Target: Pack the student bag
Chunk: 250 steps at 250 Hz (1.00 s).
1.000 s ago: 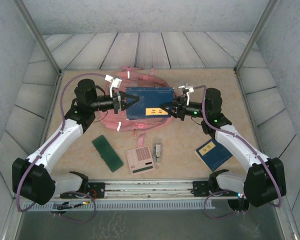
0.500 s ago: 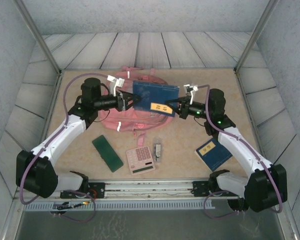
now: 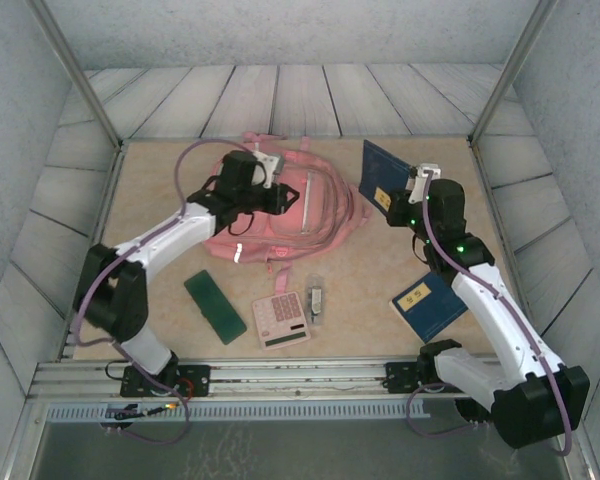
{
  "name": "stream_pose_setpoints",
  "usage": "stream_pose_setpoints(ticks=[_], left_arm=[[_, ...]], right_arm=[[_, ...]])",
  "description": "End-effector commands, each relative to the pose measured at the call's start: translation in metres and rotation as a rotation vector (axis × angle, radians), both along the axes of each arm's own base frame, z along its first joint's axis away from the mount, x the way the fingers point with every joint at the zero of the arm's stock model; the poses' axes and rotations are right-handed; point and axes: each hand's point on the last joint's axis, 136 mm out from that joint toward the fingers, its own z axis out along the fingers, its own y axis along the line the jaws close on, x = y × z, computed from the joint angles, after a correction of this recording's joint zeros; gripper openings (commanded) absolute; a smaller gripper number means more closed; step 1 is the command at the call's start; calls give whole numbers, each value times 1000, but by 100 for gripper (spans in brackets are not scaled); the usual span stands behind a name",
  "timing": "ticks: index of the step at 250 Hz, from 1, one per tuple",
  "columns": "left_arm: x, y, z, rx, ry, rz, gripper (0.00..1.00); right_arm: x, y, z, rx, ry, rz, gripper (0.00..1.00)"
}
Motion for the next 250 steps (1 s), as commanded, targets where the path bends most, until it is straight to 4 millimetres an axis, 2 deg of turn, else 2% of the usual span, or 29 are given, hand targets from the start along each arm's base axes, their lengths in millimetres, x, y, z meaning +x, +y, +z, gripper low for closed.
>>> stream_pose_setpoints(ticks=[1, 17, 50, 123, 151, 179, 250], left_arm=[[14, -25, -13, 94, -39, 23, 44], [21, -39, -25, 148, -34, 40, 43], [30, -70, -48, 191, 2, 41, 32], [46, -124, -92, 188, 57, 61, 33], [58, -128, -111, 236, 61, 135, 33], [70, -121, -127, 294, 60, 209, 34], [77, -104, -150, 418, 54, 275, 37]], right_arm=[[-6, -30, 14, -85, -22, -135, 0], [-8, -35, 13, -95, -20, -159, 0], [-12, -39, 12, -101, -19, -179, 0], [-15, -34, 4, -85, -8, -152, 0], [-16, -32, 1, -74, -7, -142, 0], [-19, -33, -2, -71, -5, -142, 0], [-20, -34, -7, -74, -5, -146, 0]])
